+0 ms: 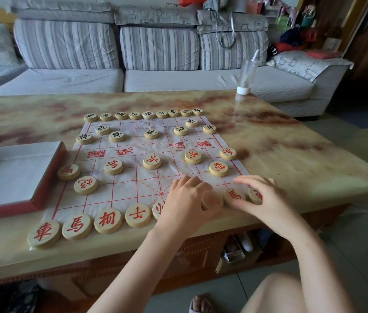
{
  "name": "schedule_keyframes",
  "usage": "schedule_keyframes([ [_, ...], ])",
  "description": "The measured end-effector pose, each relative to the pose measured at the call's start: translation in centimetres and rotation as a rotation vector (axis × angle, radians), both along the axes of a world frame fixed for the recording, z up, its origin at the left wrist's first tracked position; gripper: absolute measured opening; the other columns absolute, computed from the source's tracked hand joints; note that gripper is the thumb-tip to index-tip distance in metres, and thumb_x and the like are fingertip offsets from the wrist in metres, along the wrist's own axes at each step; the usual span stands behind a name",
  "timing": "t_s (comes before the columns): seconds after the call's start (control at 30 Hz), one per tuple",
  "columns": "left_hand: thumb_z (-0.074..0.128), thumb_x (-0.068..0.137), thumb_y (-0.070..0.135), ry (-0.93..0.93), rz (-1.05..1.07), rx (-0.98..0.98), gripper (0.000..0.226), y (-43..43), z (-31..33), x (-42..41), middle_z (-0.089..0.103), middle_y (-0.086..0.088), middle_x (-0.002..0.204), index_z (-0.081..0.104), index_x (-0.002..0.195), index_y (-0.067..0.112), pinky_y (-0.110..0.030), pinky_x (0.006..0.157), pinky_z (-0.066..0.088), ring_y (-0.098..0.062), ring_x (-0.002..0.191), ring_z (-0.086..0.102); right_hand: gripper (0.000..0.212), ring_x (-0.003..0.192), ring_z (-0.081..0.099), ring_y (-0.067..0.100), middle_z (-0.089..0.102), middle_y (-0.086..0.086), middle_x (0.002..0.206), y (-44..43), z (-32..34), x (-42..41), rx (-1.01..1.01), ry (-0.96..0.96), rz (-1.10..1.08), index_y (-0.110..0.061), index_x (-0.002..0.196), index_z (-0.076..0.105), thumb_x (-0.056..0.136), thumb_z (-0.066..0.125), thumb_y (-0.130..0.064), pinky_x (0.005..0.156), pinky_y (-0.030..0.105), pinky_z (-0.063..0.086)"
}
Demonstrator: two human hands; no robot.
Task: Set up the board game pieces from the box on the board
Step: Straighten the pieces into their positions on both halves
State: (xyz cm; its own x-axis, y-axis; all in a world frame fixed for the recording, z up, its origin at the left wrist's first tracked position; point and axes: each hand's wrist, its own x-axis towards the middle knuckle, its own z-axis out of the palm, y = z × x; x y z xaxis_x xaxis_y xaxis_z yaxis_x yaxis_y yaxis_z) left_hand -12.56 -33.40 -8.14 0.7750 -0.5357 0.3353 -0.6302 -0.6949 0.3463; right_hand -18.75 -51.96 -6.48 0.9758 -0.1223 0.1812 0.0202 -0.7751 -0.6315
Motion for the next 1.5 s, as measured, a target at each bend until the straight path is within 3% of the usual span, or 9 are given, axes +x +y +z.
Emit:
schedule_keyframes([
  [0.17,0.051,0.077,0.064,0.001,-0.032,-0.011,0.062,-1.1,1.1,-0.5,0.053,0.008,0.126,0.052,0.126,0.026,-0.027,0.103,0.026,-0.014,0.119,0.041,0.036,0.111,0.049,0.012,0.058,-0.009,0.116,-3.3,-0.9,-0.7,0.141,-0.075,-0.271,-0.035,0.111,0.061,0.076,0.072,-0.036,0.092,0.03,0.038],
  [0.27,0.057,0.08,0.055,0.006,-0.063,-0.005,0.055,-2.5,1.4,-0.7,0.055,0.005,0.127,0.054,0.125,0.023,-0.029,0.103,0.026,-0.017,0.12,0.042,0.042,0.101,0.051,0.015,0.057,-0.003,0.108,-3.4,-1.4,-0.7,0.145,-0.032,-0.297,-0.024,0.11,0.063,0.072,0.076,-0.035,0.072,0.02,0.038],
  [0.5,0.058,0.083,0.047,-0.002,-0.095,-0.003,0.048,-4.0,1.2,-1.1,0.057,0.003,0.125,0.056,0.123,0.021,-0.029,0.097,0.029,-0.018,0.117,0.045,0.042,0.096,0.051,0.015,0.057,0.0,0.107,-3.4,-1.6,-0.2,0.14,0.003,-0.278,-0.02,0.105,0.06,0.069,0.08,-0.027,0.066,0.013,0.035],
  [0.67,0.058,0.084,0.043,0.015,-0.099,-0.027,0.039,-4.3,0.9,-1.1,0.06,0.001,0.118,0.061,0.116,0.019,-0.029,0.093,0.032,-0.019,0.111,0.049,0.047,0.113,0.049,0.006,0.055,-0.007,0.122,-3.4,-1.2,-0.8,0.228,0.072,-0.141,-0.03,0.122,0.053,0.083,0.064,-0.006,0.08,0.012,0.035],
  [0.77,0.059,0.084,0.04,0.023,-0.1,-0.051,0.038,-4.7,0.6,-1.2,0.06,0.002,0.119,0.061,0.116,0.019,-0.028,0.093,0.033,-0.02,0.111,0.049,0.05,0.112,0.041,0.003,0.045,-0.014,0.124,-3.1,-0.9,-1.1,0.267,0.092,-0.142,-0.039,0.13,0.046,0.087,0.063,-0.021,0.091,0.023,0.031],
  [0.87,0.059,0.083,0.042,0.021,-0.078,-0.065,0.043,-4.8,0.3,-1.1,0.058,0.001,0.121,0.059,0.119,0.019,-0.029,0.096,0.033,-0.02,0.112,0.05,0.056,0.112,0.046,0.006,0.049,-0.011,0.122,-3.2,-1.3,-0.6,0.242,0.036,-0.201,-0.032,0.127,0.05,0.076,0.072,-0.039,0.086,0.023,0.035],
  [1.07,0.059,0.08,0.052,-0.003,-0.01,-0.011,0.051,-4.7,0.4,-0.8,0.058,-0.001,0.119,0.059,0.119,0.018,-0.031,0.096,0.033,-0.02,0.113,0.046,0.05,0.101,0.05,0.012,0.055,-0.004,0.108,-3.2,-1.7,0.2,0.124,0.008,-0.229,-0.023,0.116,0.056,0.072,0.078,-0.025,0.075,0.018,0.038],
  [1.3,0.057,0.08,0.053,-0.025,-0.012,-0.031,0.047,-4.7,0.2,-0.9,0.062,0.0,0.113,0.063,0.113,0.02,-0.033,0.091,0.034,-0.022,0.108,0.049,0.055,0.131,0.035,0.002,0.04,-0.019,0.138,-3.6,-1.7,-0.5,0.196,0.077,-0.074,-0.043,0.131,0.044,0.087,0.059,-0.012,0.104,0.023,0.028],
  [1.5,0.053,0.077,0.057,-0.032,-0.011,-0.044,0.052,-4.7,0.1,-0.9,0.063,-0.001,0.11,0.064,0.111,0.019,-0.033,0.088,0.036,-0.023,0.106,0.051,0.053,0.113,0.045,0.013,0.045,-0.003,0.117,-3.2,-1.9,0.1,0.145,0.026,-0.183,-0.026,0.123,0.054,0.074,0.076,-0.027,0.091,0.024,0.037],
])
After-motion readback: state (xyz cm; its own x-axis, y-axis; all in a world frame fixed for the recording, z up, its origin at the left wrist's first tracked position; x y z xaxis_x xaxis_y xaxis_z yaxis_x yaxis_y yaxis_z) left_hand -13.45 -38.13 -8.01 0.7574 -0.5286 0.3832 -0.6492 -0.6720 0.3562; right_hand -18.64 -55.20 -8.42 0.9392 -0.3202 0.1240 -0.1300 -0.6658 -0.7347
